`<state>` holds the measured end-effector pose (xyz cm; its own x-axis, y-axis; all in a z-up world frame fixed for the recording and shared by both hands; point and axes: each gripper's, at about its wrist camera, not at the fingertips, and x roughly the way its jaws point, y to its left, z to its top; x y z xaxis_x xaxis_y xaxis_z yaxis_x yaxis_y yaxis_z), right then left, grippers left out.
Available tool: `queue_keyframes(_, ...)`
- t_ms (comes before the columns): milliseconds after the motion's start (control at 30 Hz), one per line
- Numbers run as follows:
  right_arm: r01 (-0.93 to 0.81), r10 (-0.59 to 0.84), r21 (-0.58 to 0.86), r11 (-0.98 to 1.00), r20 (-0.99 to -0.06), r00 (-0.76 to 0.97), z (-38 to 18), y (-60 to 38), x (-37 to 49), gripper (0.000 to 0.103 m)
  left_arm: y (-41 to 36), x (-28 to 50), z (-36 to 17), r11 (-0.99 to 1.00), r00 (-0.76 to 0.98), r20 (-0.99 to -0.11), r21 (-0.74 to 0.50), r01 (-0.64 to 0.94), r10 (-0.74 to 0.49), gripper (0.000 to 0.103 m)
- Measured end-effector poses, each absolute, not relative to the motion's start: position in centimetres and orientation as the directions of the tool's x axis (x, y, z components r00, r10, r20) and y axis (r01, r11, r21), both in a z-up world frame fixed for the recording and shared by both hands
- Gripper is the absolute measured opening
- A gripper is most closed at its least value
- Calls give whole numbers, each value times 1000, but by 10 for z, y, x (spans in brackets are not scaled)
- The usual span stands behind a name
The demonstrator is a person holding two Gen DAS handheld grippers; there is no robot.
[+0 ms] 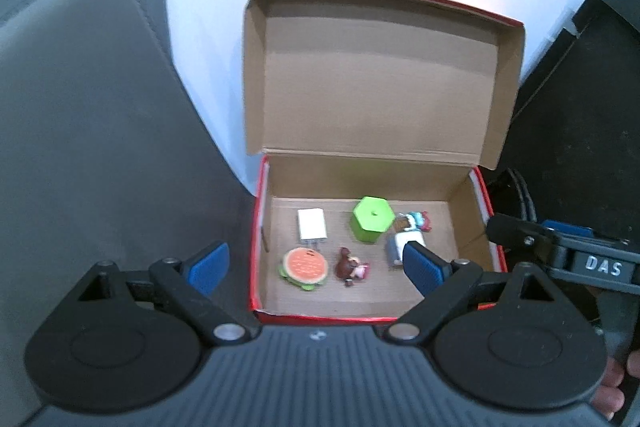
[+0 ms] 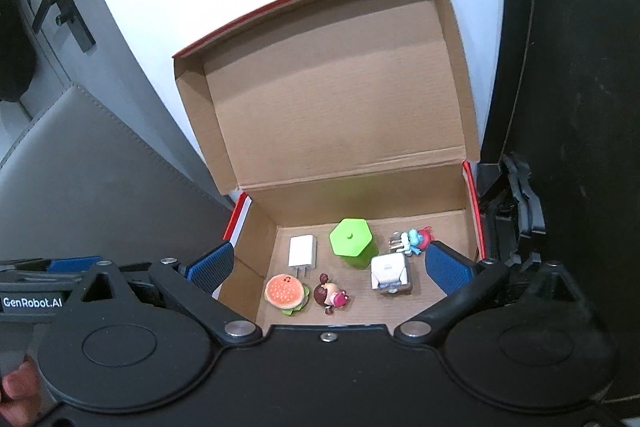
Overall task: Organize objects
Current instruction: 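Raise both open tools up and away from the red box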
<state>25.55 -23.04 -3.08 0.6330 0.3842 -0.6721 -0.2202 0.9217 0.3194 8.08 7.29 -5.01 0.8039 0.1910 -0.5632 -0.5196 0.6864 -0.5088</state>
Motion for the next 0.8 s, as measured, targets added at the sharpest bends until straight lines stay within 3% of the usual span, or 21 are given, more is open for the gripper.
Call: queue_keyframes(800,-234,378,296,926,-705,600,-34,-229,227,103,74,50,-58,714,811,-566,-507,-483,146,93)
